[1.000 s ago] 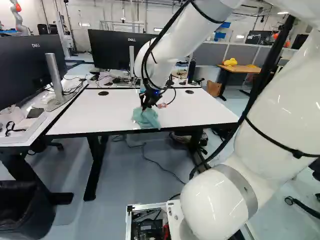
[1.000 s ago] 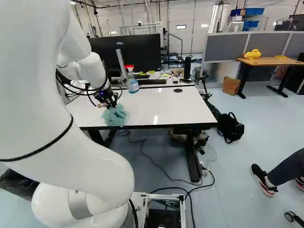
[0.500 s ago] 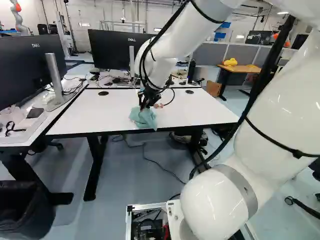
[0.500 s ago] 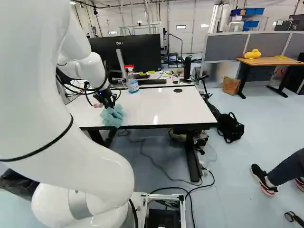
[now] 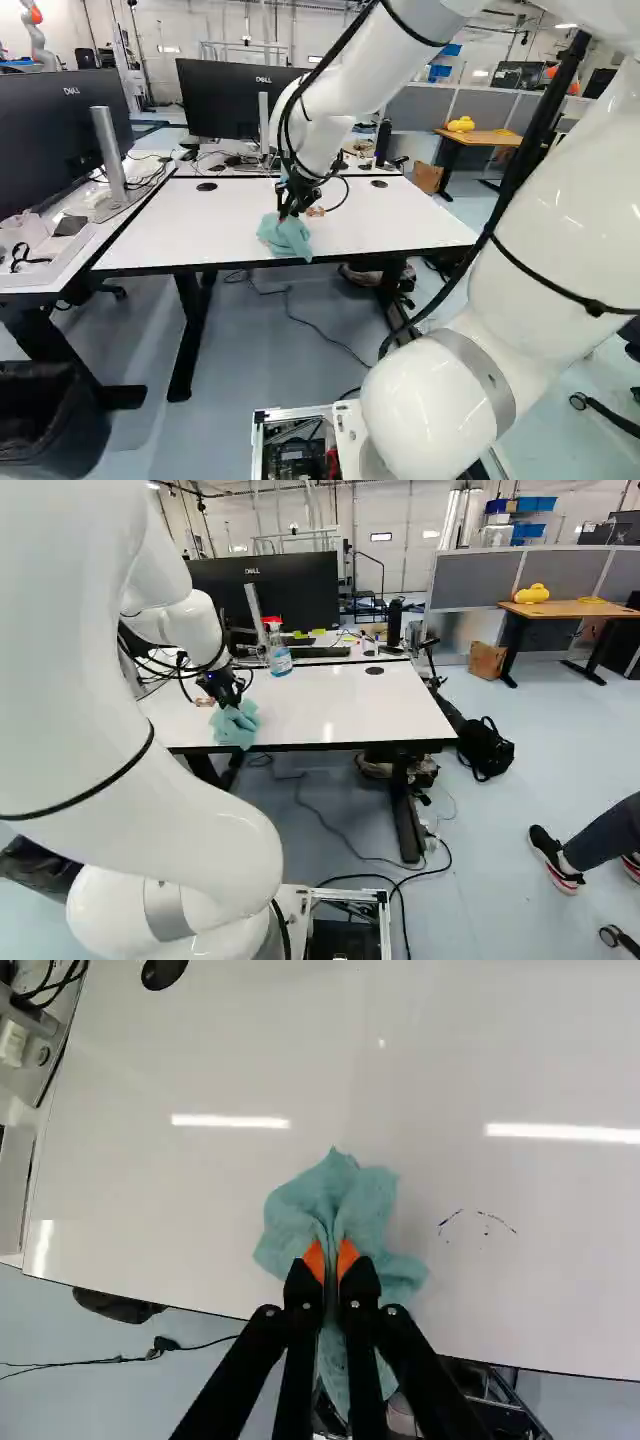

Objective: Clean the table with the green towel

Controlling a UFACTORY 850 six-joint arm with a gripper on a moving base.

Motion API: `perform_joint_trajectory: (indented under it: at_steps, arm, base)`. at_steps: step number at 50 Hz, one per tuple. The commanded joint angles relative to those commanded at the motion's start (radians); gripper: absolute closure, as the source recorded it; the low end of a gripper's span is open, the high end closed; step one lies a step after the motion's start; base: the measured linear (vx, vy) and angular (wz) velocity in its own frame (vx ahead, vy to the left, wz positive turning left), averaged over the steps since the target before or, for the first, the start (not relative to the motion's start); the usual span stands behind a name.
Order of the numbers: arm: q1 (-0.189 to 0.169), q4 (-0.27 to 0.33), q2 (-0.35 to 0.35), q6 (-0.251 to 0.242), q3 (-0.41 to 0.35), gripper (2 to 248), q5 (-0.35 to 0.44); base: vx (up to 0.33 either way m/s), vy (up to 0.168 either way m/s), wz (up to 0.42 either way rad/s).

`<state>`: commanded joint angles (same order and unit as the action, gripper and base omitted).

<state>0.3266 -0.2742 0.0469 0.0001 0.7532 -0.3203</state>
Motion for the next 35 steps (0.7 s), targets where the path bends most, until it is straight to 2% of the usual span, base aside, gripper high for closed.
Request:
perform_joint_trajectory:
  at_steps: [11,21,35]
  arm:
    - [-0.013,0.000,0.021,0.000,0.001,215,0.000]
    - [-0.048,0.000,0.031,0.000,0.017,215,0.000]
    - [-0.103,0.000,0.008,0.000,0.039,215,0.000]
  base:
    - [0.000,0.000,0.000]
    - [0.000,0.000,0.000]
    - [0.000,0.000,0.000]
